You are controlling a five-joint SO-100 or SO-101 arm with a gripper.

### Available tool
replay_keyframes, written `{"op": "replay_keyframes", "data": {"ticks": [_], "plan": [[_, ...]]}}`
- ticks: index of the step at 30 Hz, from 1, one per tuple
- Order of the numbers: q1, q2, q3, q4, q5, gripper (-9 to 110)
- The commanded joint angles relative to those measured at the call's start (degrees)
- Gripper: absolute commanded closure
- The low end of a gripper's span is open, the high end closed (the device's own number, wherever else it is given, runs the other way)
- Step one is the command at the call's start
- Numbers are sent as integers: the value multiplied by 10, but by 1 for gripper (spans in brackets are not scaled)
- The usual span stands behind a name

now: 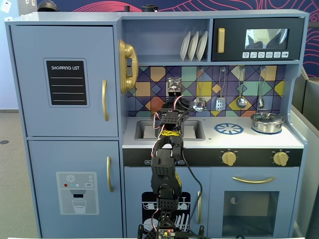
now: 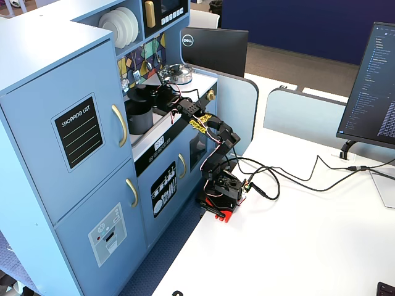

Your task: Take off the lid from the gray recipient and place it on the counter

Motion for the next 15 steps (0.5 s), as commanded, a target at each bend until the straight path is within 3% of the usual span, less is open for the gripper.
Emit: {"op": "replay_keyframes", "data": {"ticks": [1,15], "plan": [[54,47,-47,6,11,101],[200,42,57,-65,41,101]]}}
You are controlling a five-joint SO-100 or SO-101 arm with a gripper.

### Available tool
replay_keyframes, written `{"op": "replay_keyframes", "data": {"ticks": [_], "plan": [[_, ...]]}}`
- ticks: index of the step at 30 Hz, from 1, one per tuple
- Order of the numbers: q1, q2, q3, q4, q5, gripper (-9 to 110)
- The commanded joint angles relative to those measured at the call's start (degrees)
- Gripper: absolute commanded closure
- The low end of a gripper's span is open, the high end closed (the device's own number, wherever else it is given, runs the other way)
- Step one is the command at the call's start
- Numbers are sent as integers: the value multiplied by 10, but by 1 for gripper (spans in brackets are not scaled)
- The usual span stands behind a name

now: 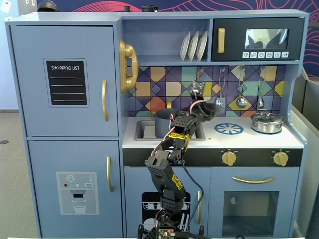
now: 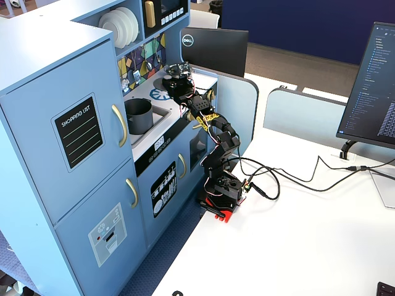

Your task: Take off the lid from the gray recipient and place it on the counter

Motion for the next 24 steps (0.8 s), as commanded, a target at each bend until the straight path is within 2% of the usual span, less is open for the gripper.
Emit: {"op": "replay_keyframes", "data": {"ticks": [1,9,24], "plan": [[29,18,14,-54,4,101],[48,-41,64,-128,1,101],[51,-120,69,-144,-15,101]]}}
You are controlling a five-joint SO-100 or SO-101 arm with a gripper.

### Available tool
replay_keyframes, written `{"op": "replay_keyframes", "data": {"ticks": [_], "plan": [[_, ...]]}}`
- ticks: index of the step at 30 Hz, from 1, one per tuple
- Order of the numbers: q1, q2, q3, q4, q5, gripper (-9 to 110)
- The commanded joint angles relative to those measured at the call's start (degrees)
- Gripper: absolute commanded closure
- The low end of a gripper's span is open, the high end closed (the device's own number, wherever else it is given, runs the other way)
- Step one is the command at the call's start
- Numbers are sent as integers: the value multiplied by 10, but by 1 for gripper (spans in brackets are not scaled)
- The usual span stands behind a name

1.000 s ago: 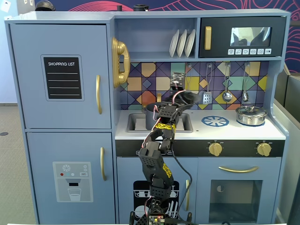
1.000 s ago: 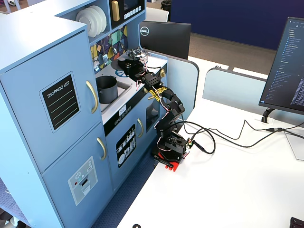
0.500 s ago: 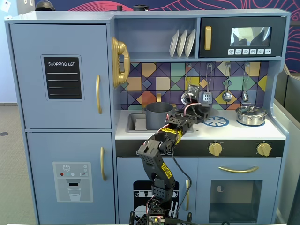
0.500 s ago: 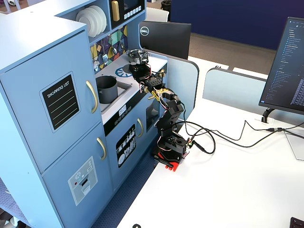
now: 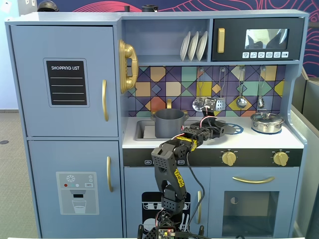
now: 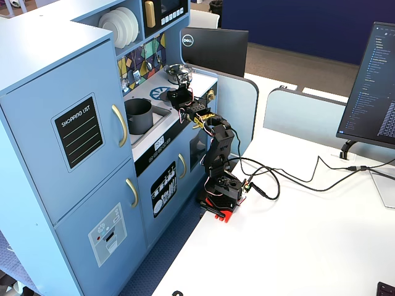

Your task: Take off the lid from the gray recipient and place it on the counter

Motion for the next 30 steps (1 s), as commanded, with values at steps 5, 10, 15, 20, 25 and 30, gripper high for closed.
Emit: {"op": "replay_keyframes", "data": {"ticks": [5,10,15,20,25,30], "plan": [[13,-11,13,-23,-15,101],[19,-26,28,-34,-21,101],[19,-28,39,-47,-18,101],[30,-12,42,-31,-10,86],[40,5,37,-11,-1,74],[40,26,32,-15,11,74]]}}
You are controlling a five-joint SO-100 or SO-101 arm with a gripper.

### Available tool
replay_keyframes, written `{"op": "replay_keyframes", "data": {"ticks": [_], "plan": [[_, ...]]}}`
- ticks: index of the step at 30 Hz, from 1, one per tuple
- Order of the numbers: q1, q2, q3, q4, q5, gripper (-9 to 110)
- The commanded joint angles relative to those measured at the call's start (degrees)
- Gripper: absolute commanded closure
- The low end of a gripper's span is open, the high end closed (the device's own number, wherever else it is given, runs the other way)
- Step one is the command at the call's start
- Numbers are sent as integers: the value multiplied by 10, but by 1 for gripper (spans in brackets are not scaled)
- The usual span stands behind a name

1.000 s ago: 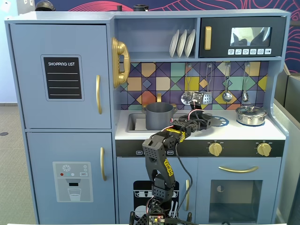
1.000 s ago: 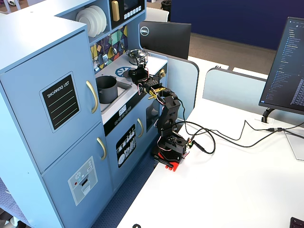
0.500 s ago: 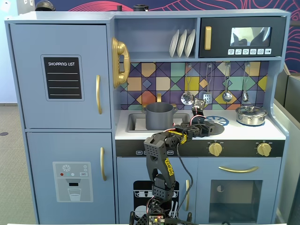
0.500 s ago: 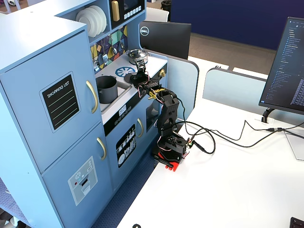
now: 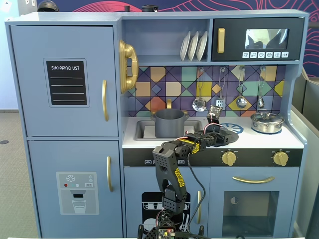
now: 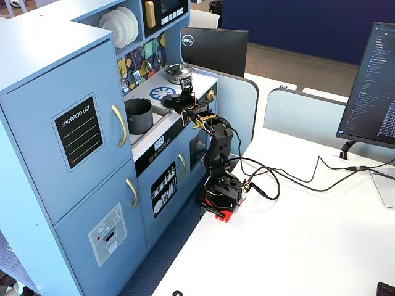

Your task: Take off the lid from the gray recipient and place it on the counter

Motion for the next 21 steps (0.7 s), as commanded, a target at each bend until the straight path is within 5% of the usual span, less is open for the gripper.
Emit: {"op": "replay_keyframes", "data": {"ticks": [1,7,16,21], "plan": [[4,53,-16,0,16,74],[-16,140,-50,62,-7,78],[-133,445,-42,546,-13,101],[-233,583,14,737,-4,101]]}}
